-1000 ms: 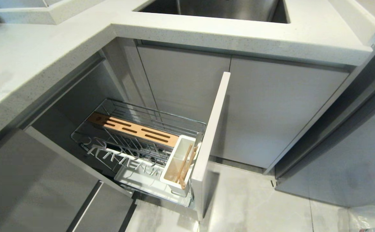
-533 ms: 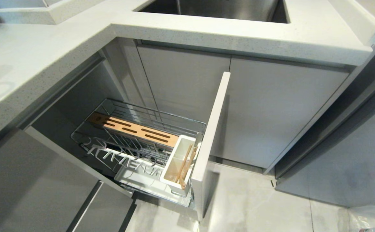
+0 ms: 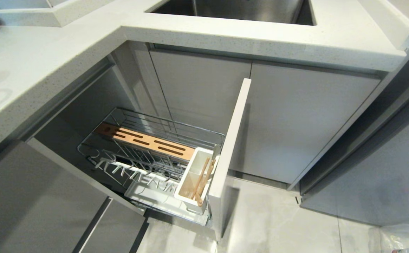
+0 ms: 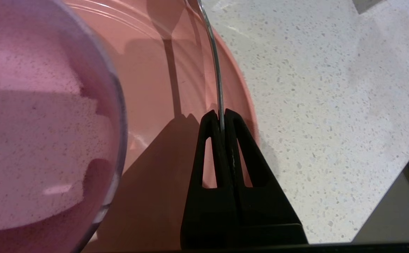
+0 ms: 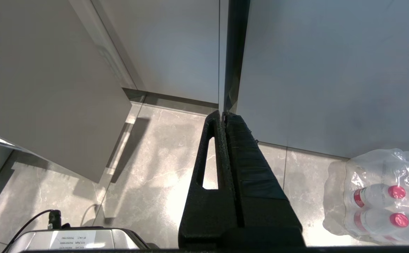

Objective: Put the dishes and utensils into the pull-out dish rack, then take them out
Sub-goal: Take the fork out of the cupboard

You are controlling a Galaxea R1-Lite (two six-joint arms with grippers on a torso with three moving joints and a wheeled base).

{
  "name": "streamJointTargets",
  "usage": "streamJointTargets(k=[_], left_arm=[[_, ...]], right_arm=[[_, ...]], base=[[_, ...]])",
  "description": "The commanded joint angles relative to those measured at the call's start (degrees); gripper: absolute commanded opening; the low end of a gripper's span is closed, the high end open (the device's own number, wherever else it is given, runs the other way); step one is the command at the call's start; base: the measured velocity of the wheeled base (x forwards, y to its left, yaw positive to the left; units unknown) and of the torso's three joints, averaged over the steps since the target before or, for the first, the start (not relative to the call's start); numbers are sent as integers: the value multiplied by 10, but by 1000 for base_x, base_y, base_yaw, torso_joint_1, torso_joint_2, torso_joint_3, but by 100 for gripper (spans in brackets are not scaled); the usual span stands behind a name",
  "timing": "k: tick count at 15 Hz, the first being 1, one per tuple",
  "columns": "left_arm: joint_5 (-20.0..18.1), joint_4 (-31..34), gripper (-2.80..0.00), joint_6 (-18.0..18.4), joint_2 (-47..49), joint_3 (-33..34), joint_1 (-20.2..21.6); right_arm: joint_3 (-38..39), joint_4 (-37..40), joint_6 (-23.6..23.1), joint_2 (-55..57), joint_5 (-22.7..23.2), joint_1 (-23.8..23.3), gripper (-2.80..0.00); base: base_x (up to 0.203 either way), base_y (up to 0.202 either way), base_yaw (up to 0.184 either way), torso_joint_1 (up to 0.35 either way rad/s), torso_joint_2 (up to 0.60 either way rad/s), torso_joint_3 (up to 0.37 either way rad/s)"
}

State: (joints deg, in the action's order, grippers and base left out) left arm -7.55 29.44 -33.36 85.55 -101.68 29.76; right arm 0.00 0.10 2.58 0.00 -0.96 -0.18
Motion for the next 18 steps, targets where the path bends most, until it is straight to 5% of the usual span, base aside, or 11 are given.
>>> streamJointTargets(k=[1,12,13,14,18], left_arm=[[0,4,-280,-2,-1,1,1],[1,12,-280,-3,-6,1,1],[2,12,-122,-2,-7,2,1],[2,12,0,-2,-7,5,1],[2,11,0,-2,-10,3,1]], right_arm=[[1,0,0,0,0,0,-280],[1,0,0,0,0,0,-280],[1,0,0,0,0,0,-280],[1,0,0,0,0,0,-280],[1,0,0,0,0,0,-280]], base=[[0,0,0,0,0,0],[0,0,0,0,0,0],[0,0,0,0,0,0],[0,0,0,0,0,0],[0,0,0,0,0,0]])
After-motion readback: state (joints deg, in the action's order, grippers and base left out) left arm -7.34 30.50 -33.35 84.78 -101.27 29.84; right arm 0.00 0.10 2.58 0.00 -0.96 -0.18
